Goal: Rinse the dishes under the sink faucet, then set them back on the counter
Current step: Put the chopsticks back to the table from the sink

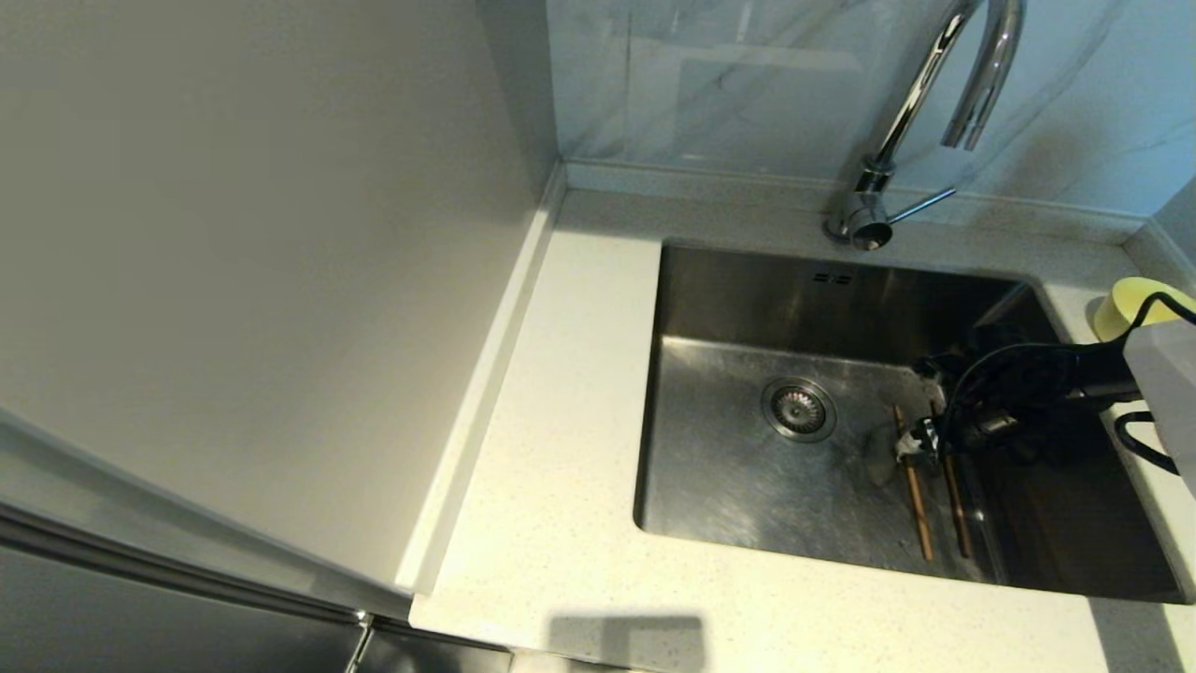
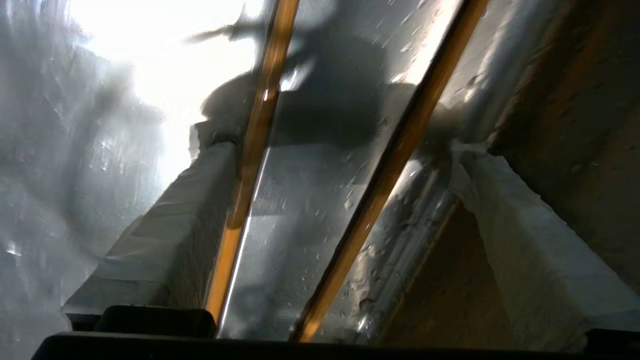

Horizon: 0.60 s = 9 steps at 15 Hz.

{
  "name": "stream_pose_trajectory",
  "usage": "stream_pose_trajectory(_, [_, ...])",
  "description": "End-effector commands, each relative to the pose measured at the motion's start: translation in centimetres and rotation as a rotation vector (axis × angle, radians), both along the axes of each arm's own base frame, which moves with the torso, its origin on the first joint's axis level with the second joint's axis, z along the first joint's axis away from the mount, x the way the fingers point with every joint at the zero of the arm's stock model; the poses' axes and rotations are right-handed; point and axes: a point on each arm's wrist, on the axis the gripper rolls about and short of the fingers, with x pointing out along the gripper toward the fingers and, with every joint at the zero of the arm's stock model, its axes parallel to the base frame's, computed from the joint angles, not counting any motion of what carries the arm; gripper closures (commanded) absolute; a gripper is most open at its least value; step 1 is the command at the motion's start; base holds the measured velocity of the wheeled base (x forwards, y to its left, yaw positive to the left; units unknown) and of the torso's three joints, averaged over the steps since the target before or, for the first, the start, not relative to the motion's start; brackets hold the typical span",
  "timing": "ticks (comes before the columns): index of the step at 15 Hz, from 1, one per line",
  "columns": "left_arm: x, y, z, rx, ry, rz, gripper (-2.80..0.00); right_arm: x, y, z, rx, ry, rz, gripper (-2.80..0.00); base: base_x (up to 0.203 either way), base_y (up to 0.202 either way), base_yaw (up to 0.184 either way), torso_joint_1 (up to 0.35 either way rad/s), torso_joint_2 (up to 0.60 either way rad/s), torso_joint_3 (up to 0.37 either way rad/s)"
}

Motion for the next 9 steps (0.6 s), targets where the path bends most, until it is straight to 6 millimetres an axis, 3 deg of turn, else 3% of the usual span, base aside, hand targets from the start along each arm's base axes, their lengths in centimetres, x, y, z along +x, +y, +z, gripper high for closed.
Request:
stream_pose_trajectory(1, [0.0,0.0,0.0,0.000,-0.003,0.000,0.00,-0.7,-0.6,-0.4,0.021,0.059,0.039,-2.80,0.000,0.000,0.000,0.000,0.00,0.000])
stream_pose_trajectory(9, [0.0,0.0,0.0,0.000,-0.003,0.000,0.00,-1.8,-1.1,-0.9,0.044,0.147,0.099,-2.80,0.000,0.000,0.000,0.000,0.00,0.000])
